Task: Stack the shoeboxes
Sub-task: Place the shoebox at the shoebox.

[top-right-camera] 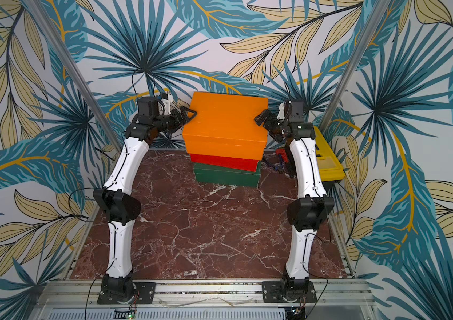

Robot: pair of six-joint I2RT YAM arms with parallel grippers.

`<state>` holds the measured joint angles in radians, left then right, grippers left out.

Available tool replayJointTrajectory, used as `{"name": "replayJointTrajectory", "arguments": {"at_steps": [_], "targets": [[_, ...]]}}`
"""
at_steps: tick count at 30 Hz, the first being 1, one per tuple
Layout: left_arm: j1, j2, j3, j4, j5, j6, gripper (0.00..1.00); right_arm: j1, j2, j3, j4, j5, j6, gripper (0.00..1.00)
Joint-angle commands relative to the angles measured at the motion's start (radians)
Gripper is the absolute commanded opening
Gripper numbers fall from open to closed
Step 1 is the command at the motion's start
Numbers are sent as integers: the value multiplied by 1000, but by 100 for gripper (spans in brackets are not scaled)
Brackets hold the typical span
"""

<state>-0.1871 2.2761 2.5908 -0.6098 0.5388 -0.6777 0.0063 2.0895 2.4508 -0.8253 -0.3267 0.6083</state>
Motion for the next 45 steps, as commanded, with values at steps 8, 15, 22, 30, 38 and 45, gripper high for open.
{"name": "replayJointTrajectory", "arguments": {"at_steps": [8, 15, 22, 30, 38, 45], "targets": [[36, 28, -43, 12, -8, 26, 100, -15, 39, 3, -40, 65, -15, 99], [60, -28, -63, 12, 12, 26, 100, -17, -41, -29, 2, 49, -24, 99], [60, -219, -204, 25, 37, 61, 100, -17, -222, -178, 90, 32, -45, 99], [63, -594, -740, 316, 44, 106, 100, -17, -495, -524, 223, 15, -42, 99], [66, -959, -1326, 640, 115, 266, 98, -15, -943, -1113, 532, -57, -65, 99], [64, -963, -1500, 851, 107, 435, 97, -16, -1033, -1381, 840, -98, -96, 96]]}}
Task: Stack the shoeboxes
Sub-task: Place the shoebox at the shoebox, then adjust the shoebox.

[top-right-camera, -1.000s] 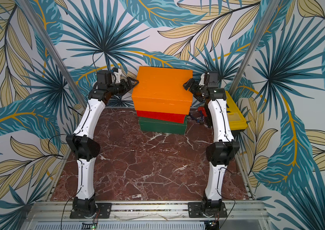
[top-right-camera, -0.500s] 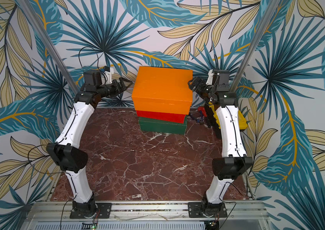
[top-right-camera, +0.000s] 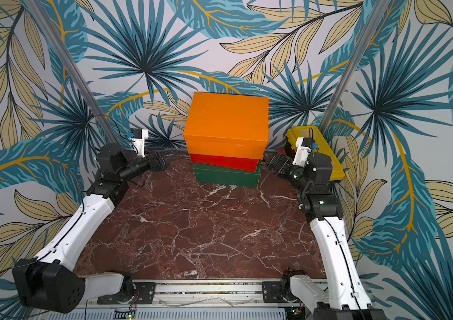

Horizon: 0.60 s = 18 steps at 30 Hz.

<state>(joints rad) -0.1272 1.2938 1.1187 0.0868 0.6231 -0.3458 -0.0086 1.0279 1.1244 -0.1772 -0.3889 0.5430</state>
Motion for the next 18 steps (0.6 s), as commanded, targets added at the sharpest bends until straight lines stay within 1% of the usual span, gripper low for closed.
{"name": "replayJointTrajectory", "arguments": {"at_steps": [1, 3, 4, 6, 8, 9, 11, 12, 16, 18], "targets": [[5, 36, -27, 170, 27, 119, 95, -1, 48, -66, 216, -34, -36, 95], [5, 51, -57, 247, 26, 151, 94, 1, 83, -83, 266, -16, -53, 94], [4, 53, -91, 322, 21, 163, 94, 2, 102, -90, 287, 3, -65, 94], [3, 56, -154, 432, 50, 220, 95, 16, 126, -93, 308, 40, -106, 93], [-2, 67, -181, 481, 53, 259, 95, 35, 144, -107, 356, 19, -158, 92], [-2, 84, -176, 484, 61, 266, 95, 40, 150, -143, 450, -12, -182, 92], [-2, 131, -156, 486, 73, 268, 95, 45, 164, -213, 619, -33, -197, 93], [-2, 159, -148, 499, 77, 268, 95, 46, 177, -229, 662, -35, -205, 93], [-2, 237, -149, 623, 106, 258, 95, 49, 230, -202, 636, -39, -279, 92], [-3, 263, -122, 630, 107, 250, 95, 49, 250, -197, 632, -14, -300, 92]]}}
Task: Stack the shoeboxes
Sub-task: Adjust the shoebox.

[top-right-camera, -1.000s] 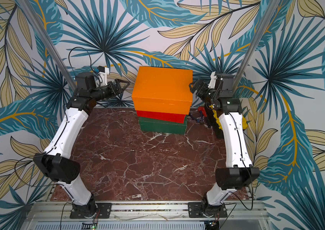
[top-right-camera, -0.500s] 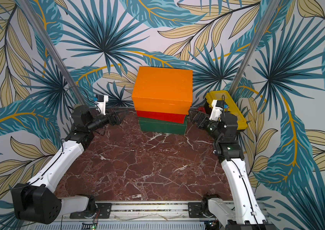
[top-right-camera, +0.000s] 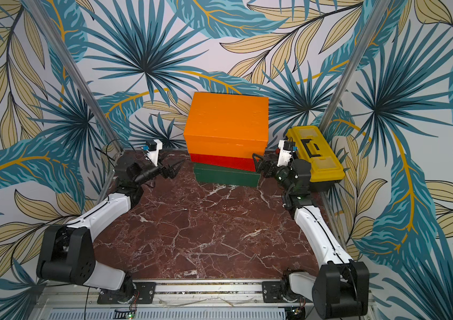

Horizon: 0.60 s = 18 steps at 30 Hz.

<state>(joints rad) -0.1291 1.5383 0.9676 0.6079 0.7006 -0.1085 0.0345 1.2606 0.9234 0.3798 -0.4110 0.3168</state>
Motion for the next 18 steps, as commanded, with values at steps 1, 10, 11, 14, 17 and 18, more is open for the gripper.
{"name": "replayJointTrajectory", "arguments": {"at_steps": [1, 10, 11, 14, 17, 18], "targets": [[0, 31, 43, 110, 30, 7, 95, 6, 17, 2, 78, 16, -77, 92], [-1, 145, 161, 110, 92, -15, 93, 5, 76, 48, 65, 91, -93, 90], [-1, 158, 174, 110, 103, -21, 92, 5, 100, 44, 103, 87, -99, 90], [-3, 199, 219, 110, 106, -38, 91, 5, 166, 74, 126, 52, -84, 90], [-3, 233, 257, 111, 89, -62, 88, 6, 199, 137, 67, -32, -48, 87], [-3, 227, 255, 110, 89, -65, 88, 7, 186, 155, 25, -45, -41, 86]]}}
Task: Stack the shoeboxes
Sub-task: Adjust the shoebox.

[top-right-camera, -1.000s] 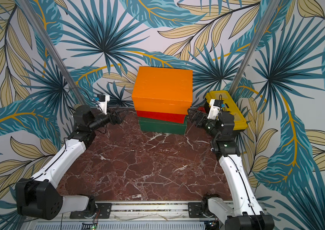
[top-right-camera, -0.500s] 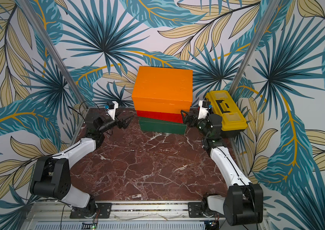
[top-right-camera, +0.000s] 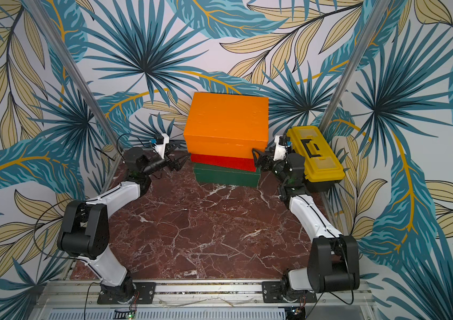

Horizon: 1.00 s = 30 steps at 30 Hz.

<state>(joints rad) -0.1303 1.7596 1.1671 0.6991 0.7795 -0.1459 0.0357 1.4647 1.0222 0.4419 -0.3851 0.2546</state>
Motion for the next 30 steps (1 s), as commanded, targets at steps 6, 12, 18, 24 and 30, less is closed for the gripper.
{"name": "replayJointTrajectory", "arguments": {"at_steps": [6, 12, 18, 24, 30], "targets": [[-2, -157, -43, 22, -86, -40, 94, 7, -249, 90, -257, 172, 13, 89], [-2, -274, -76, 22, -194, -106, 100, 7, -253, 388, -533, 250, 15, 87], [17, -248, 136, -188, -248, -222, 100, 7, -22, 709, -754, 160, -31, 79], [17, -138, 346, -338, -268, -264, 100, 6, 200, 944, -780, 12, -77, 77], [15, 70, 625, -417, -190, -341, 100, 6, 519, 1327, -921, -25, -107, 77]]}}
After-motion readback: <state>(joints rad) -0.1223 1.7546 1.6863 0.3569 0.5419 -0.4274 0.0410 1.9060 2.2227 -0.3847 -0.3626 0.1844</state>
